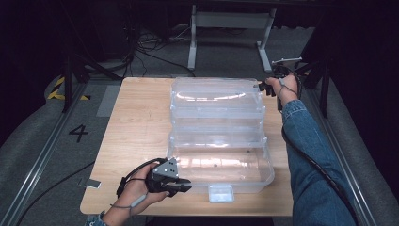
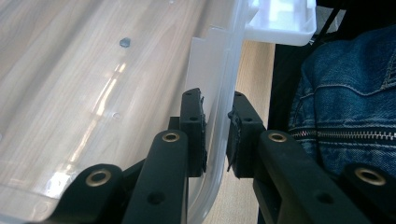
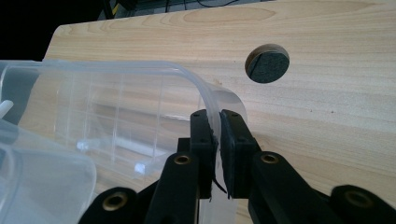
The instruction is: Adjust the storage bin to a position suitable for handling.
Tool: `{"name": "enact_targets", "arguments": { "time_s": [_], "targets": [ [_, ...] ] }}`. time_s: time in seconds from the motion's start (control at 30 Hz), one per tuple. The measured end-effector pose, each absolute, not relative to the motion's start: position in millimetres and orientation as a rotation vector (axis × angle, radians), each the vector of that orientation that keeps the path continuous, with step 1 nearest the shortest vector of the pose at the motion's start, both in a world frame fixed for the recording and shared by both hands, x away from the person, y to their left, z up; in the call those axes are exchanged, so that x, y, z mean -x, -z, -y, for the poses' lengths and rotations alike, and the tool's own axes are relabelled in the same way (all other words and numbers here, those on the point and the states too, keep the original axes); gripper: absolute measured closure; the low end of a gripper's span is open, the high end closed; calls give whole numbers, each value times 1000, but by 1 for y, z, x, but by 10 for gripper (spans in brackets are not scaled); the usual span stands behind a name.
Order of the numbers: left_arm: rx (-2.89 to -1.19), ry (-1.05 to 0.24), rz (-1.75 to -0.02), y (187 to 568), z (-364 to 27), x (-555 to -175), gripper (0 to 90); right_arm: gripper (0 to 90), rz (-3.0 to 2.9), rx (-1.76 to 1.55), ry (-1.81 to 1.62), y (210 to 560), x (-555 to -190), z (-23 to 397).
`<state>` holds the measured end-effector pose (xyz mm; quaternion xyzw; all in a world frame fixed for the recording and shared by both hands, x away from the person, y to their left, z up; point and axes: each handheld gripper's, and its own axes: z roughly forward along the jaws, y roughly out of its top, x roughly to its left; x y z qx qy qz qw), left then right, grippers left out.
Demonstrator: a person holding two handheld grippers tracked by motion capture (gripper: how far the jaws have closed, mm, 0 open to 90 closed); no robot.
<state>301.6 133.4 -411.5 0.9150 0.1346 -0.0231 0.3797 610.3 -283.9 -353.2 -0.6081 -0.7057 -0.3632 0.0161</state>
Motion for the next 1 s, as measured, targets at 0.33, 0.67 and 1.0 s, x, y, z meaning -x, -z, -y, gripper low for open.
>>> {"name": "enact_targets", "arguments": {
  "time_s": [0.33, 0.67, 1.0],
  "targets": [
    [-2322, 58, -349, 413, -133, -301, 793, 830, 2206, 1880, 1151, 355, -611, 284],
    [-2321, 69, -357, 413, -132, -302, 792, 586, 2271, 1857, 1305, 346, -600, 293],
    [-2318, 57, -368, 413, -131, -300, 786, 556, 2347, 1736, 1459, 318, -559, 312]
  ]
}}
